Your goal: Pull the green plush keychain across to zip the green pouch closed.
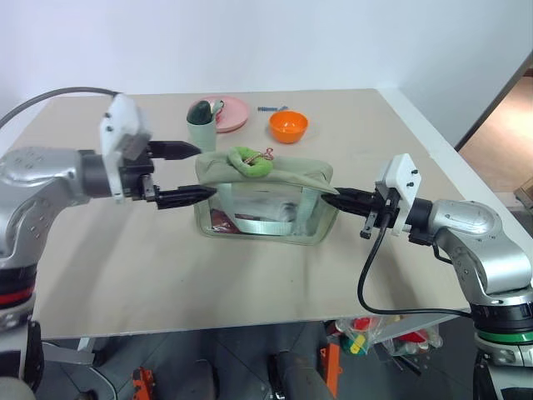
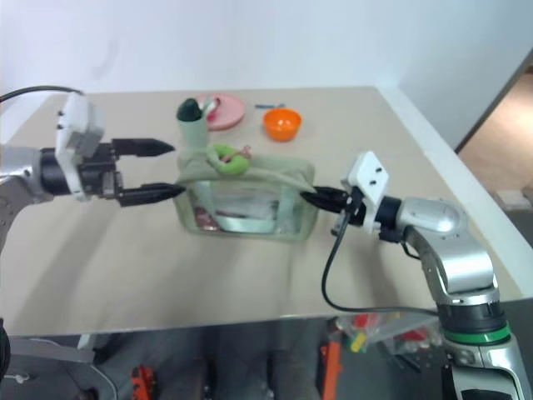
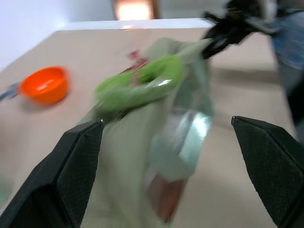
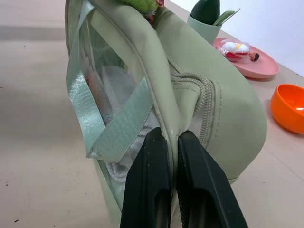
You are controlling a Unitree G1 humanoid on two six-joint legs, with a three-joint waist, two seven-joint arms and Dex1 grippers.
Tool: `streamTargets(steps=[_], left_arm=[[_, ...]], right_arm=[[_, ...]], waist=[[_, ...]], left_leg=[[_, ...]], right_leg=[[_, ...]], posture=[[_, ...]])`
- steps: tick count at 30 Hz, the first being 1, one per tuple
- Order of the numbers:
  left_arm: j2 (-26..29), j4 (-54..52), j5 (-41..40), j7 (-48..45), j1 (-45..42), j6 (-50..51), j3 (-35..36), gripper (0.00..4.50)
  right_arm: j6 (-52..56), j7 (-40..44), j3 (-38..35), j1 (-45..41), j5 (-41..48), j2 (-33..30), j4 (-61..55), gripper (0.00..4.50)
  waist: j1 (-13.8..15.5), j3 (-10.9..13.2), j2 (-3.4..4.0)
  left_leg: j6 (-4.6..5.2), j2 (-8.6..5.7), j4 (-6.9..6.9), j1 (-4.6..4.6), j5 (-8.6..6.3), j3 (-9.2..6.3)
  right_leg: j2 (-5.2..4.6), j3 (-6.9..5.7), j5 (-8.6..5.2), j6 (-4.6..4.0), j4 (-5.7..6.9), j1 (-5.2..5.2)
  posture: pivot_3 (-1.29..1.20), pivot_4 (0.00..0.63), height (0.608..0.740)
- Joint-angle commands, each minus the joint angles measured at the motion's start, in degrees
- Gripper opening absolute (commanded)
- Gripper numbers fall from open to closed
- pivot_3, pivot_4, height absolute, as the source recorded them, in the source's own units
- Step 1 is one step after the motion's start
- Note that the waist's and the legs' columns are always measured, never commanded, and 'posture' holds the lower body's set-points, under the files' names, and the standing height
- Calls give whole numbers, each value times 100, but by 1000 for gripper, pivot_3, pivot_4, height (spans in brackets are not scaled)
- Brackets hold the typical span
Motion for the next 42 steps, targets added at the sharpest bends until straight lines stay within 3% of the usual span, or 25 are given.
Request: streamTargets(steps=[1, 2, 5, 9, 10, 16, 17, 19, 20, 27, 30, 36, 42], left_arm=[[-440, -416, 95, 792, 662, -243, 531, 4467], [-540, -472, 134, 911, 806, -289, 528, 4467], [-941, -513, 277, 1269, 1093, -504, 407, 3691], [-1346, -363, 298, 1496, 1070, -671, 271, 2470], [-1394, -347, 280, 1493, 1051, -676, 237, 1918], [-1453, -363, 289, 1466, 1066, -570, -58, 22], [-1464, -358, 283, 1469, 1060, -561, -91, 22], [-1475, -350, 259, 1483, 1024, -526, -115, 0], [-1469, -343, 254, 1473, 1013, -513, -128, 0], [-1477, -336, 223, 1462, 987, -479, -176, 0], [-1539, -401, 165, 1528, 952, -424, -218, 0], [-1674, -370, 183, 1662, 900, -459, -289, 0], [-1748, -557, 187, 1870, 990, -412, -310, 0]], right_arm=[[-35, 46, 72, -120, -16, 29, 6, 0], [-37, 46, 79, -121, -16, 29, 6, 0], [-35, 49, 96, -129, -17, 35, 3, 0], [-9, 65, 92, -170, -21, 23, 22, 0], [-5, 70, 85, -176, -22, 15, 27, 0], [160, 51, -9, -233, 116, 35, 52, 0], [200, 42, -37, -254, 157, 53, 60, 0], [406, 97, -84, -291, 307, 6, 15, 770], [461, 145, -112, -299, 372, -39, -48, 947], [980, 103, -324, -693, 609, -402, -257, 3448], [1396, 73, -275, -1462, 942, -467, -567, 4492], [1048, -345, 679, -2180, 465, 497, -559, 4492], [403, -201, 1196, -2195, -96, 867, -52, 4492]], waist=[[1, 0, 0], [7, 1, -2], [19, 2, -5], [18, 2, -5], [15, 2, -6], [16, 2, -5], [16, 2, -5], [22, 2, -5], [32, 2, -5], [44, 2, -4], [42, 4, -1], [41, -5, -16], [65, -2, -12]], left_leg=[[0, 0, 0, 1, 0, 0], [0, 0, 1, 0, 0, -1], [0, -1, 8, -3, 0, -3], [-1, -4, 11, -1, 1, -1], [-1, -5, 11, 0, 1, 1], [-1, -4, 8, 0, 1, 0], [-1, -4, 8, 0, 1, 0], [-1, -4, 7, 0, 1, -1], [-1, -4, 7, -1, 1, -1], [-1, -11, 9, -7, 1, 0], [-1, -12, 10, -9, 1, 0], [-1, -5, 5, -7, 1, -13], [-1, -14, 10, -31, 0, -13]], right_leg=[[0, 0, 0, 0, 0, 2], [-1, -1, 0, 0, 0, 2], [0, -1, -4, -10, 0, 3], [1, 6, -6, -22, 0, 4], [1, 9, -5, -21, 0, 5], [4, 10, 3, -7, 0, 3], [5, 10, 4, -6, 0, 3], [5, 10, 4, -4, 0, 4], [4, 10, 4, -5, 0, 4], [-3, 11, 0, -6, -3, 3], [-3, 12, -2, -8, -5, 3], [5, 0, -1, -4, -5, 6], [-7, 3, -3, 17, -6, -5]], posture=[[0, 150, 740], [0, 150, 740], [0, 150, 740], [0, 150, 740], [0, 150, 740], [0, 150, 740], [0, 150, 740], [0, 150, 740], [0, 150, 740], [0, 150, 740], [0, 150, 740], [0, 150, 740], [0, 150, 740]])
